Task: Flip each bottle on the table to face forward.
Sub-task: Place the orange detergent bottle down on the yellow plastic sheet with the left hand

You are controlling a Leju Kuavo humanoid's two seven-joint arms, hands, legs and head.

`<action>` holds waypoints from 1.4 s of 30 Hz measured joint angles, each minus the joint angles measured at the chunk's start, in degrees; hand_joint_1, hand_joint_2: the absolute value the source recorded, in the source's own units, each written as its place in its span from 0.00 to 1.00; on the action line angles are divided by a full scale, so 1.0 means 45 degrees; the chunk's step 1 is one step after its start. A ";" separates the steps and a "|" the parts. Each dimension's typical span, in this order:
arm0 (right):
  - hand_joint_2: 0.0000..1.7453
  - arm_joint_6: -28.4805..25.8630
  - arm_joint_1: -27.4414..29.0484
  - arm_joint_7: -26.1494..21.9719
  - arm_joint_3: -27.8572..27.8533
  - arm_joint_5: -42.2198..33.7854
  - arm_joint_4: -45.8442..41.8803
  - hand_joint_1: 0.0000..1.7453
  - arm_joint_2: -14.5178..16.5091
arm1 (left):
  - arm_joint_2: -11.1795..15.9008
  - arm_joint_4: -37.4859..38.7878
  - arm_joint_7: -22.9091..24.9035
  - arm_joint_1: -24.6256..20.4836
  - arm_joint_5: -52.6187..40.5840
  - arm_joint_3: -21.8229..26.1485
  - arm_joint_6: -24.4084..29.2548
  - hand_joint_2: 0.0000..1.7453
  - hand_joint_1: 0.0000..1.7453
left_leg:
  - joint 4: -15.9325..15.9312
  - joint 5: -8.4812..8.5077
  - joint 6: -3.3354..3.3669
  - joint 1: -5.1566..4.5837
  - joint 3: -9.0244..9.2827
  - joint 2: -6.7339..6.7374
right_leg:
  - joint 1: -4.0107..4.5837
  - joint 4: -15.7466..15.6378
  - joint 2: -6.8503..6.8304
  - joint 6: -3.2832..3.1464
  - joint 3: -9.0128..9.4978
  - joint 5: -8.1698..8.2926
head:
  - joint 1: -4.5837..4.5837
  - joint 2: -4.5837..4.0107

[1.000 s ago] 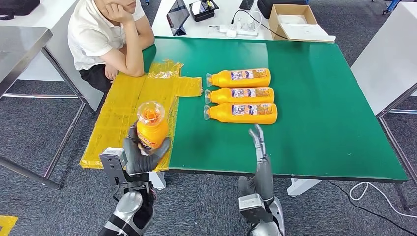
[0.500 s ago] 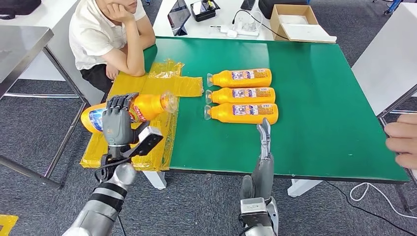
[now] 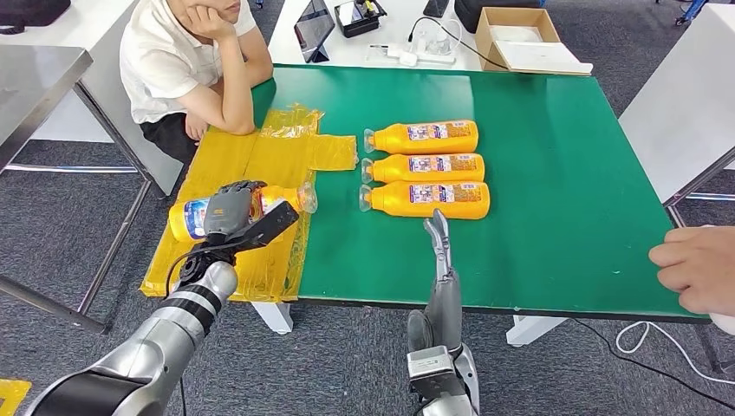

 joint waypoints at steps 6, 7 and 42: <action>0.00 0.0074 -0.0006 0.0000 0.0005 -0.0194 0.0278 0.00 0.0017 | 0.0293 0.1389 0.0401 -0.0681 0.0447 -0.0038 -0.2197 1.00 1.00 | 0.0000 0.0000 -0.0001 0.0000 0.0000 -0.0007 | -0.0001 0.0003 -0.0002 0.0000 0.0004 -0.0001 | -0.0001 0.0000; 0.00 0.0059 -0.0013 0.0000 0.0007 -0.0223 0.0325 0.00 0.0019 | 0.0324 0.1546 0.0575 -0.0819 0.0438 -0.0043 -0.2581 1.00 1.00 | 0.0000 -0.0001 -0.0001 0.0000 0.0000 -0.0007 | -0.0001 0.0003 -0.0002 0.0000 0.0006 -0.0001 | 0.0000 0.0000; 0.00 -0.0989 -0.0901 0.0000 0.1004 -0.1615 0.2039 0.00 -0.0058 | 0.0634 0.2303 -0.3692 -0.1491 0.5152 0.1133 -0.9665 1.00 0.00 | -0.0001 0.0000 -0.0002 -0.0004 0.0061 -0.0008 | -0.0003 0.0012 -0.0003 -0.0003 0.0056 -0.0003 | 0.0001 0.0000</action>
